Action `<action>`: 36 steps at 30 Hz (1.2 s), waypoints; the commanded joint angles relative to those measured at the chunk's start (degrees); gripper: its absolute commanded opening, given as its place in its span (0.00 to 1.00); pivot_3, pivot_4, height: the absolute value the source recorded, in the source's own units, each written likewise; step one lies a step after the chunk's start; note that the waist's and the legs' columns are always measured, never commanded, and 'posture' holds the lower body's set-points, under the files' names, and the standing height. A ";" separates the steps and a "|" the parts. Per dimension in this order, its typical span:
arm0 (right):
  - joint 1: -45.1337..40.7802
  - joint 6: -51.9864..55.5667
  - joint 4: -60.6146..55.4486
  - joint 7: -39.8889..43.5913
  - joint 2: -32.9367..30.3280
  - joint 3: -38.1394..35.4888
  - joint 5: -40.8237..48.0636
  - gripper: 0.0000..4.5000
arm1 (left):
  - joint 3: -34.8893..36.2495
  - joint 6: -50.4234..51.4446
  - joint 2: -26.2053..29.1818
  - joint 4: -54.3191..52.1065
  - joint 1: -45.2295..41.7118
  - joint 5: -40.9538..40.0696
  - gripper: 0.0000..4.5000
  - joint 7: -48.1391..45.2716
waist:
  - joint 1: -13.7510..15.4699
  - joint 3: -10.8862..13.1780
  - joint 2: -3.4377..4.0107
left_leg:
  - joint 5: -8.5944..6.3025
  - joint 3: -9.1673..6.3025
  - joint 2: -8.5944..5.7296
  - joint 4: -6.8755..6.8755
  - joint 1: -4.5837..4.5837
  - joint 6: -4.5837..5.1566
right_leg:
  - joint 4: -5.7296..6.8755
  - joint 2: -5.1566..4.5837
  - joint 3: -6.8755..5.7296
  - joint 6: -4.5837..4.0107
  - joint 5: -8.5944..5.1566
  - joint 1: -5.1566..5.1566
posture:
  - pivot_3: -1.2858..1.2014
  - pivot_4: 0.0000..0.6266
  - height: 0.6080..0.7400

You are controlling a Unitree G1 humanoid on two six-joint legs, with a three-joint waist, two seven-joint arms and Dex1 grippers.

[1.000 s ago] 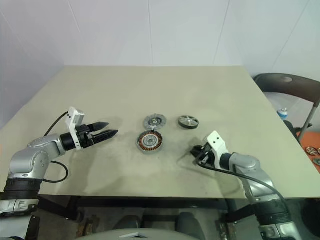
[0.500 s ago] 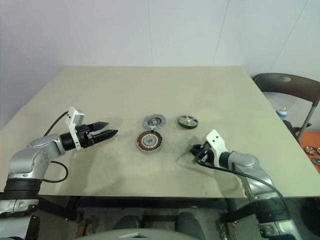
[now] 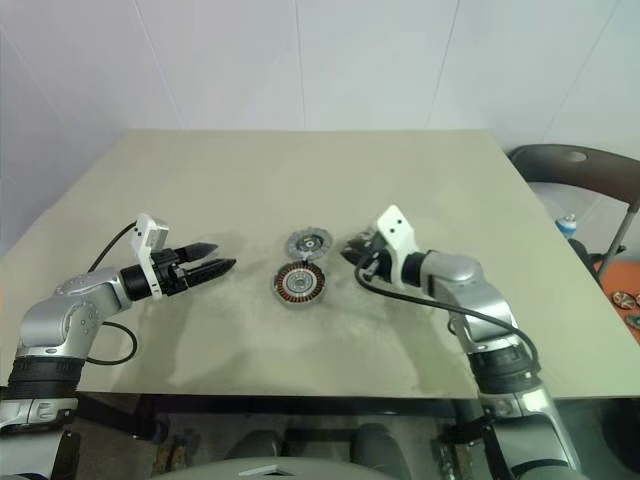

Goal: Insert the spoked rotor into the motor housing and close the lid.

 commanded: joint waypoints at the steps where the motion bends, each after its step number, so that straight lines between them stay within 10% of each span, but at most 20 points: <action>1: -4.54 -0.85 0.89 1.08 1.68 1.64 0.15 0.15 | 1.01 -0.57 0.26 -1.47 -1.17 -0.49 0.95 0.08 | -0.03 0.00 0.01 | 0.00 0.00 0.00 0.00 0.00 0.00 | 0.00 0.00 0.00 0.00 0.00 0.00 | 0.52 0.00 1.00; 36: -15.17 -15.09 25.29 13.87 8.79 12.09 -10.65 0.15 | 1.82 1.84 0.67 -7.88 3.17 -2.99 0.95 2.13 | -0.33 0.01 0.03 | 0.00 0.00 0.00 -0.02 0.00 -0.01 | 0.24 -0.01 0.05 -0.01 0.01 -0.18 | 0.52 0.00 1.00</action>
